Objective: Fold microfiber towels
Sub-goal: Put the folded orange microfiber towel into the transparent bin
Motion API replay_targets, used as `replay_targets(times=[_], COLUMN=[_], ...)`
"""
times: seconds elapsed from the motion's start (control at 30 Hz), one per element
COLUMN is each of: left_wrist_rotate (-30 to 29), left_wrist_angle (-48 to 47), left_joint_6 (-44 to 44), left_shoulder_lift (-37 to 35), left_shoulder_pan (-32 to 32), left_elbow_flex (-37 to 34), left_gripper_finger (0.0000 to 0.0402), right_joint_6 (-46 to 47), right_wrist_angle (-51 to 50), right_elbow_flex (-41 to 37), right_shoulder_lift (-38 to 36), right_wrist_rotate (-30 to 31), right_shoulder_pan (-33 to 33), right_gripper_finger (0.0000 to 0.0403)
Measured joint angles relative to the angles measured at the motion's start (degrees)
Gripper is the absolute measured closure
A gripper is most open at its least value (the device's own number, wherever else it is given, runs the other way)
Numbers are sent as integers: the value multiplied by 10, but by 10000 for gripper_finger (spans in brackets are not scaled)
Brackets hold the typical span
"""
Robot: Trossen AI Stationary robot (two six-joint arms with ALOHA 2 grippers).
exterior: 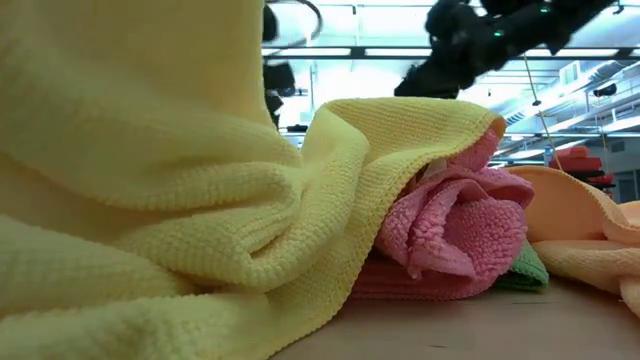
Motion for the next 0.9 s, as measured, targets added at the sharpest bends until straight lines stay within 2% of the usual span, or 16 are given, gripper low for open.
replay_targets(times=[0.1, 0.23, 0.4, 0.53, 0.7, 0.9], left_wrist_rotate=[13, 53, 81, 159, 185, 185], left_wrist_angle=[-50, -161, -319, -407, -470, -482], left_joint_6=[-13, -34, -62, -92, -121, -139], left_shoulder_lift=[51, 108, 157, 191, 237, 283], left_shoulder_pan=[11, 30, 53, 71, 71, 71], left_elbow_flex=[57, 140, 241, 307, 345, 347], left_gripper_finger=[387, 395, 381, 380, 395, 375], right_joint_6=[0, -1, -9, -10, -19, -48], right_wrist_angle=[0, 1, 17, 19, 15, 24], right_elbow_flex=[-33, -71, -106, -123, -139, -142], right_shoulder_lift=[-36, -72, -97, -105, -108, -107], right_wrist_rotate=[-1, -1, -2, -2, -2, -2], right_shoulder_pan=[16, 42, 65, 74, 77, 76], right_gripper_finger=[358, 358, 358, 358, 358, 358])
